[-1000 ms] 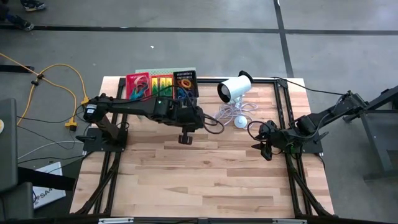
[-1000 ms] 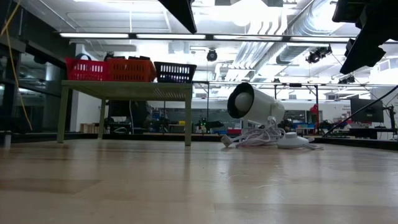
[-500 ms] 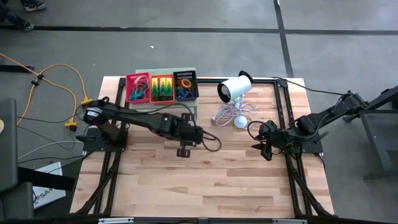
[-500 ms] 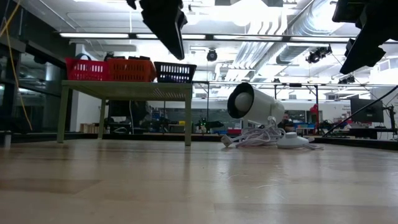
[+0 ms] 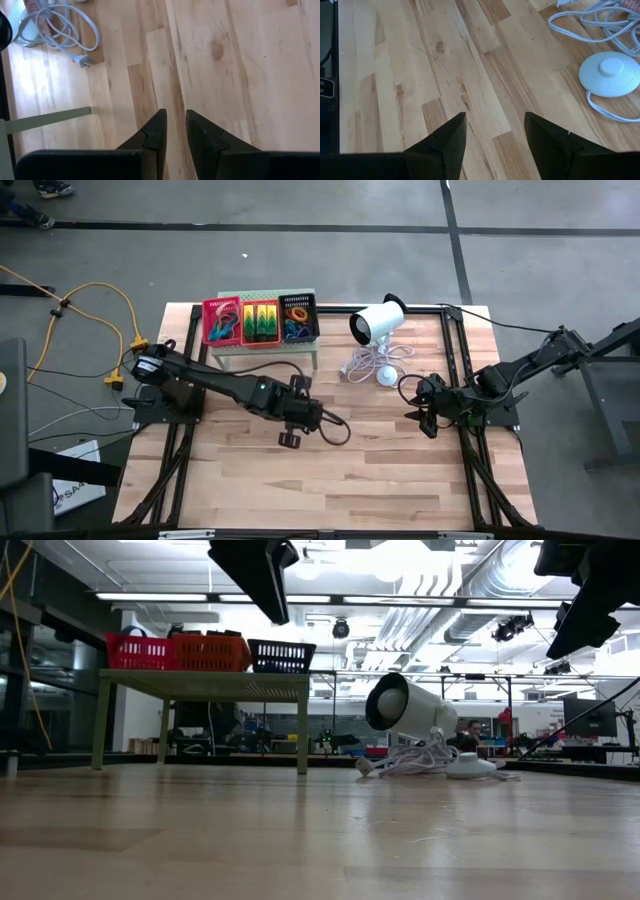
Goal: Pick & Place Office Desk Supplies
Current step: Return to Home Position
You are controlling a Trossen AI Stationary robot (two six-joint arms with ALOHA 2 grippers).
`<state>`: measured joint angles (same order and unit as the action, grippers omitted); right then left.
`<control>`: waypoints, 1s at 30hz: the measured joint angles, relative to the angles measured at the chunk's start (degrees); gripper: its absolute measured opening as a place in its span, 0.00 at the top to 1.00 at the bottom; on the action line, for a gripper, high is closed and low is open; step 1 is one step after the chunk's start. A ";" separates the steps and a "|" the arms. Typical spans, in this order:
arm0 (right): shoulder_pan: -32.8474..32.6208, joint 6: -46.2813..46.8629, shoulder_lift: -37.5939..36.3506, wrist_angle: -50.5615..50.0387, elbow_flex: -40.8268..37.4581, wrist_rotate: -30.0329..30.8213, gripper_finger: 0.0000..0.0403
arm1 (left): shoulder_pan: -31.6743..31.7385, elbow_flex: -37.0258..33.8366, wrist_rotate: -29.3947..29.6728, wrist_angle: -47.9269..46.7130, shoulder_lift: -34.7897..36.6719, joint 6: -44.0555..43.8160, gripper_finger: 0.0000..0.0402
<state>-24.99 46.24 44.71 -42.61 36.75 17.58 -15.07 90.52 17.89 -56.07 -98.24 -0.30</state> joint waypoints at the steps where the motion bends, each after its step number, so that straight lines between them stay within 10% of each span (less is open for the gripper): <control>1: 0.00 0.00 0.02 0.00 0.00 0.00 0.53 | -0.23 0.00 0.00 -0.09 0.02 0.12 0.84; 30: 0.00 0.00 0.00 0.15 0.00 0.00 0.53 | -1.74 -56.89 0.23 38.18 42.07 7.48 0.84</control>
<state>-24.99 46.24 44.71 -42.46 36.75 17.58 -16.81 33.63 18.12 -17.89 -56.17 7.18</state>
